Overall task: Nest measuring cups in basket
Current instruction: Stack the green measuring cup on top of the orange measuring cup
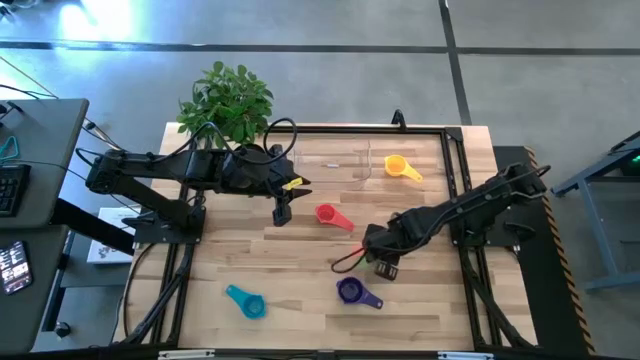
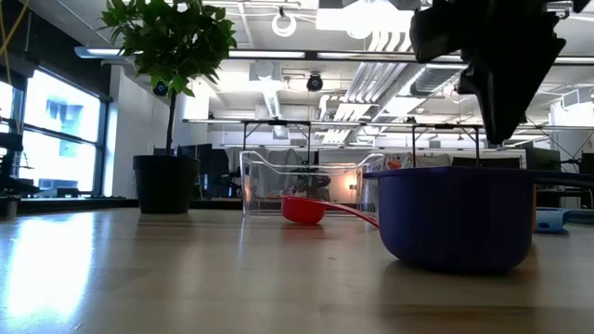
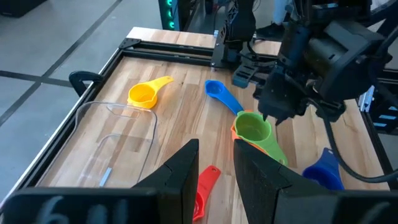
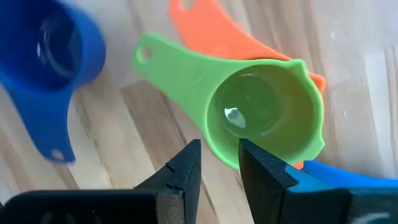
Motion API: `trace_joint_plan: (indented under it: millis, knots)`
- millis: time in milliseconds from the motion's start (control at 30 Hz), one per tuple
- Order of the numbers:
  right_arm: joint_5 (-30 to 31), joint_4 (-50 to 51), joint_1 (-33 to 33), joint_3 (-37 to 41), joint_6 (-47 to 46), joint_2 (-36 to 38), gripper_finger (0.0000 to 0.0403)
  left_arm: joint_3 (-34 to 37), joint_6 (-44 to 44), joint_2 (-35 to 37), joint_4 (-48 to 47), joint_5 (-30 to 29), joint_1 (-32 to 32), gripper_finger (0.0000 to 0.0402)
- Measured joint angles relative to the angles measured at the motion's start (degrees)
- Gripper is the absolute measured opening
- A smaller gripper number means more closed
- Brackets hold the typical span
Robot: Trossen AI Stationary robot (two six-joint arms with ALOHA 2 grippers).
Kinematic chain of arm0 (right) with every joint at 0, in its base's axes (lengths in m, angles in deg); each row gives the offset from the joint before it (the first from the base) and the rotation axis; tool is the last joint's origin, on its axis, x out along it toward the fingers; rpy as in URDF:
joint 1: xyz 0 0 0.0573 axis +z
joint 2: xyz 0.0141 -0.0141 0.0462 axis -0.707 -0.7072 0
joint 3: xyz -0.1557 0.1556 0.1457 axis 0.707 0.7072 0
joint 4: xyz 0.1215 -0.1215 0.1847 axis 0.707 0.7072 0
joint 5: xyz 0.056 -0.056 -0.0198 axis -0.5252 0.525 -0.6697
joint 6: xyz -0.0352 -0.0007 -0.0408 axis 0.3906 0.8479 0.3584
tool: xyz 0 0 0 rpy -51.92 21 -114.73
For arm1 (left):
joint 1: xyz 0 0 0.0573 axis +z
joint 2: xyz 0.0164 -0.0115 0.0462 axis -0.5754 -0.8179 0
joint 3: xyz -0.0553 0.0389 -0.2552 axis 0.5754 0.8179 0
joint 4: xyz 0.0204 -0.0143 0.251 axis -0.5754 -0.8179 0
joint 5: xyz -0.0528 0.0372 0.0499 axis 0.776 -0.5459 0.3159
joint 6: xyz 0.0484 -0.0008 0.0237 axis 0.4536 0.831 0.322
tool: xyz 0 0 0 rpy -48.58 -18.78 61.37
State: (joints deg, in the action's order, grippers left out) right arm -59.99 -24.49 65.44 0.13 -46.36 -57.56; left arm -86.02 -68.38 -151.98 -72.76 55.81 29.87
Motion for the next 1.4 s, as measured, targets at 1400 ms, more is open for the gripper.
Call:
trace_joint_plan:
  millis: [1400]
  knots:
    - [-0.58, -1.36, 0.55, 0.09, 24.1, -7.17, 0.0099, 0.0, -4.48, 0.0, 0.11, 0.0, 0.0, 0.009]
